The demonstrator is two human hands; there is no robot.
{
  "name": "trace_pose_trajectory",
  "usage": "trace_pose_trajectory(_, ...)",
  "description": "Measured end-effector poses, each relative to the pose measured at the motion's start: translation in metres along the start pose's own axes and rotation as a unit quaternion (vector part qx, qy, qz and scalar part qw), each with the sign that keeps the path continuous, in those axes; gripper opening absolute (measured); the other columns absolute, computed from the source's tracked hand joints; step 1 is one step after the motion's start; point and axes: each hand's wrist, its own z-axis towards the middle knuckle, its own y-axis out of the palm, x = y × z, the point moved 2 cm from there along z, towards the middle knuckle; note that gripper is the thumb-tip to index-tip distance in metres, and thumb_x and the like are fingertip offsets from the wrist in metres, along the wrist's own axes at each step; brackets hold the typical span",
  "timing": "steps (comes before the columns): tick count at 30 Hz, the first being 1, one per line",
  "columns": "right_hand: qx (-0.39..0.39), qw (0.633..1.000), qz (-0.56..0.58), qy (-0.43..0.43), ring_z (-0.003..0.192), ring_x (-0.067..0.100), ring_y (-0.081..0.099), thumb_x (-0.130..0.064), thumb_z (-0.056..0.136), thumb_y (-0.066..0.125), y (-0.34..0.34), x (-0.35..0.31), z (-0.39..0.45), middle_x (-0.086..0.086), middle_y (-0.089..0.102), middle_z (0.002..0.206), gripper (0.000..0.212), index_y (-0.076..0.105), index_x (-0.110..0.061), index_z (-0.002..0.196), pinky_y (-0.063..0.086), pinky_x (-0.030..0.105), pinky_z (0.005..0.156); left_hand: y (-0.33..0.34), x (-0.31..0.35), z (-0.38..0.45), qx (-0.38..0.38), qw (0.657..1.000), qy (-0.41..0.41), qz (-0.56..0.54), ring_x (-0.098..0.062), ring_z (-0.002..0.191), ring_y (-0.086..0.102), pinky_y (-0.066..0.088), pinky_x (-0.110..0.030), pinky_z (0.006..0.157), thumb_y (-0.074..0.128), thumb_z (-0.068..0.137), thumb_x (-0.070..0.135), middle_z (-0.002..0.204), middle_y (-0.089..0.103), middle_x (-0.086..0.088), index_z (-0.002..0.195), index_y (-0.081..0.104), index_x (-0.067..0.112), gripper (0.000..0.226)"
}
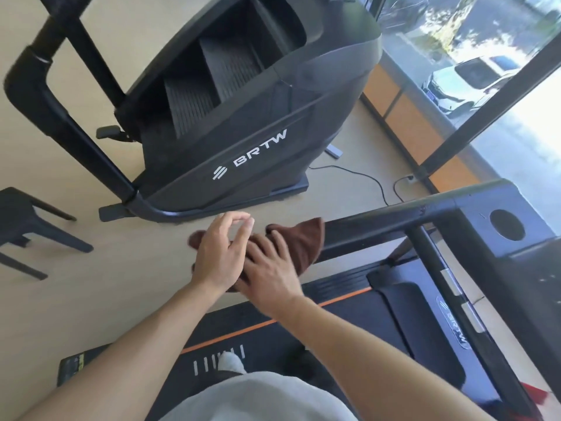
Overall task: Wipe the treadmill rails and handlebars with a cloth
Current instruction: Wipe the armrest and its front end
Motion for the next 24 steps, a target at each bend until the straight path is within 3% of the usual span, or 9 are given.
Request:
trace_pose_trajectory(4,-0.034,0.999,0.007,-0.025,0.134,0.025,0.043,-0.056,0.096,0.038,0.01,-0.026,0.015,0.001,0.059,0.14,0.062,0.049,-0.022,0.147,0.024,0.052,0.123,-0.001,0.008,0.0,0.032,0.999,-0.031,-0.012,-0.008,0.112,0.06,0.051,-0.036,0.101,0.048,0.103,0.043,0.115,0.063,0.016,0.11,0.061,0.037,0.016)
trace_pose_trajectory(10,-0.002,0.992,0.0,-0.125,0.114,0.028,0.059,-0.065,0.098,0.047,0.007,0.037,0.014,0.002,0.066,0.127,0.059,0.063,-0.02,0.132,0.038,0.046,0.107,0.023,0.019,0.001,0.048,0.998,-0.035,-0.013,-0.009,0.117,0.061,0.051,-0.031,0.099,0.048,0.103,0.046,0.124,0.065,0.012,0.116,0.06,0.037,0.02)
trace_pose_trajectory(14,-0.039,0.998,-0.001,-0.045,0.102,0.023,0.066,-0.074,0.098,0.031,-0.021,0.108,0.008,-0.005,0.071,0.116,0.063,0.063,-0.03,0.13,0.044,0.042,0.097,0.067,0.042,0.005,0.016,0.999,-0.028,-0.014,-0.011,0.116,0.061,0.051,-0.035,0.1,0.049,0.102,0.047,0.12,0.065,0.012,0.111,0.06,0.039,0.016)
trace_pose_trajectory(17,-0.08,0.996,-0.007,0.049,0.097,0.02,0.067,-0.079,0.097,0.02,-0.046,0.18,0.003,-0.007,0.072,0.102,0.071,0.07,-0.032,0.115,0.046,0.042,0.094,0.112,0.063,0.013,-0.039,0.999,-0.024,-0.004,-0.008,0.112,0.062,0.049,-0.032,0.098,0.05,0.102,0.045,0.115,0.066,0.014,0.107,0.063,0.034,0.018)
trace_pose_trajectory(20,-0.091,0.99,-0.029,0.107,0.093,0.019,0.067,-0.079,0.097,0.016,-0.065,0.261,-0.01,-0.009,0.07,0.092,0.074,0.072,-0.03,0.099,0.045,0.042,0.094,0.163,0.085,0.026,-0.111,0.993,-0.033,0.02,-0.007,0.112,0.059,0.044,-0.025,0.092,0.049,0.102,0.046,0.116,0.066,0.014,0.111,0.064,0.031,0.022)
trace_pose_trajectory(24,-0.079,0.98,-0.06,0.172,0.1,0.019,0.065,-0.076,0.098,0.019,-0.088,0.364,-0.035,-0.01,0.072,0.097,0.071,0.072,-0.03,0.096,0.04,0.04,0.099,0.228,0.114,0.041,-0.175,0.982,-0.019,0.07,-0.006,0.113,0.057,0.042,-0.022,0.093,0.049,0.102,0.045,0.121,0.066,0.01,0.119,0.064,0.026,0.03)
